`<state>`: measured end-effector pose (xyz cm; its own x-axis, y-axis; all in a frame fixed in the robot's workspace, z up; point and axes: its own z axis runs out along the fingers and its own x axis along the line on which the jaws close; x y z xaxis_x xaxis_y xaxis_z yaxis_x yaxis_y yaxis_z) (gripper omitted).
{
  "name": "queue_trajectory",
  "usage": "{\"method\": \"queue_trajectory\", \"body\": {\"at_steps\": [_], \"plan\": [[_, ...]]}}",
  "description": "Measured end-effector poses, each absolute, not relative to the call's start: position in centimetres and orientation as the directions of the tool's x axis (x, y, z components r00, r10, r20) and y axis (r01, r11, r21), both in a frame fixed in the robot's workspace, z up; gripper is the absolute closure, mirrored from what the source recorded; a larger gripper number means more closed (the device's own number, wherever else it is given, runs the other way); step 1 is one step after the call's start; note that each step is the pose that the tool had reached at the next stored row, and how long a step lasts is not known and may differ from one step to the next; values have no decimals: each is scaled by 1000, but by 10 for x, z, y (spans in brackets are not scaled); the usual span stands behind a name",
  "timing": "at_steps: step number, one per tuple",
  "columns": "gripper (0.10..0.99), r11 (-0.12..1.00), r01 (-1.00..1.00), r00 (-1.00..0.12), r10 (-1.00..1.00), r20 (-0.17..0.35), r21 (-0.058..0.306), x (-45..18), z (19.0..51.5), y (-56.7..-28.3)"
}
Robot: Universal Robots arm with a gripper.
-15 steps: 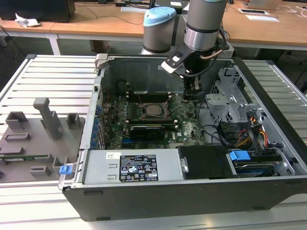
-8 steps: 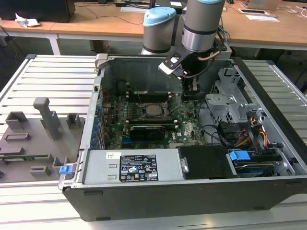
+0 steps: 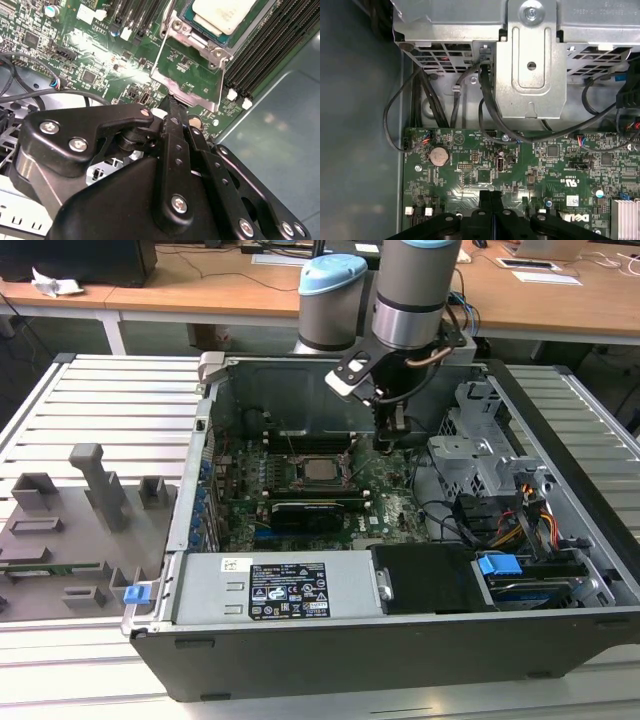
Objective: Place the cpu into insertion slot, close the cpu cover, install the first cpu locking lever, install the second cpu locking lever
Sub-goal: 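Close the cpu cover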
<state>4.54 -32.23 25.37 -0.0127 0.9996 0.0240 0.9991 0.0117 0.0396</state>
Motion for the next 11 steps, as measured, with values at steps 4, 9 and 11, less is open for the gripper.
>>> {"method": "queue_trajectory", "body": {"at_steps": [4,9,11], "plan": [[980,12,999,-13,1000,24,40,43,254,-322],[980,12,999,-13,1000,24,40,39,253,-322],[980,12,999,-13,1000,24,40,39,253,-322]]}}
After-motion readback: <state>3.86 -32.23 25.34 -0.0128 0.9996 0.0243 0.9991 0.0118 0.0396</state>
